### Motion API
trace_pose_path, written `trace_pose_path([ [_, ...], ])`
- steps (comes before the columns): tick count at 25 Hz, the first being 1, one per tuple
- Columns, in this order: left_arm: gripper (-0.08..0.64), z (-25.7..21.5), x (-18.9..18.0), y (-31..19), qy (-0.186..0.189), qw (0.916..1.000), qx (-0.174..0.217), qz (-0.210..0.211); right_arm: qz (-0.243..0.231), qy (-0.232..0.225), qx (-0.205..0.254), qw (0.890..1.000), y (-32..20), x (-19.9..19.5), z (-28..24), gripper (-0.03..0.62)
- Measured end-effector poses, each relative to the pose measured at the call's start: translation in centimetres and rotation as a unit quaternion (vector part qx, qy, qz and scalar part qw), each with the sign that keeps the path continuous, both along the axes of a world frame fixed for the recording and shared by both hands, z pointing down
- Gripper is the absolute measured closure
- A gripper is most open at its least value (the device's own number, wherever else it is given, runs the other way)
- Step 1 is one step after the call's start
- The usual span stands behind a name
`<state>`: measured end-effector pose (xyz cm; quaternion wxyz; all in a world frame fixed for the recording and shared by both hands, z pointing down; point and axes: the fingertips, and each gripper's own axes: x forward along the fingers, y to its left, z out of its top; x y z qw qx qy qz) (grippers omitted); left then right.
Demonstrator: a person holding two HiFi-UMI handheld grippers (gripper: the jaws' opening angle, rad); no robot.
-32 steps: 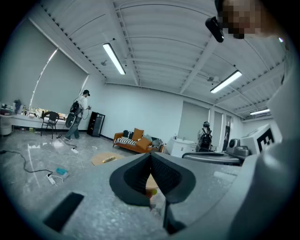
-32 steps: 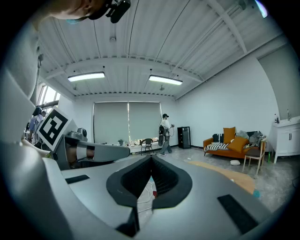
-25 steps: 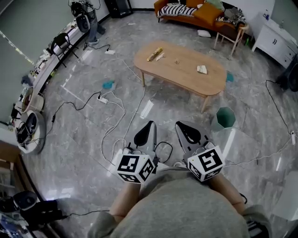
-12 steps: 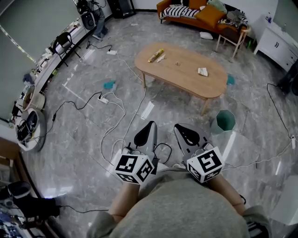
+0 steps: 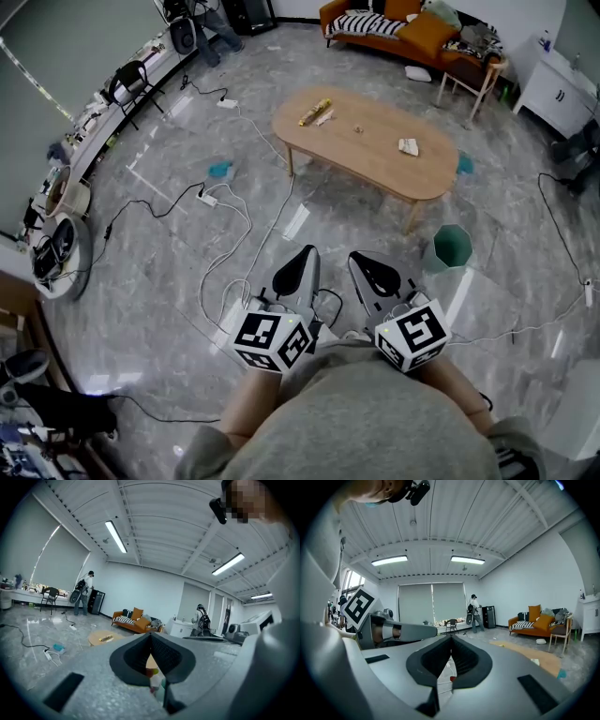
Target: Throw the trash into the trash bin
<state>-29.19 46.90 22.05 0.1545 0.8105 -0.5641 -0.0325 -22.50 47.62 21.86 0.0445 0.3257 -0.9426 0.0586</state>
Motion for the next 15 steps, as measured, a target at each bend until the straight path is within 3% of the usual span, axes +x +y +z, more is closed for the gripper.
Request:
trace_pose_path([
  [7, 0.551, 0.3, -0.6, -1.2, 0.006, 1.0000, 0.005, 0.001, 0.009, 0.010, -0.004, 1.000, -0.8, 0.0, 0.7, 0.584],
  [15, 0.551, 1.1, -2.3, -3.5, 0.006, 0.9999, -0.008, 0.001, 0.003, -0.020, -0.013, 1.000, -2.9, -1.0, 0.4, 0.583],
])
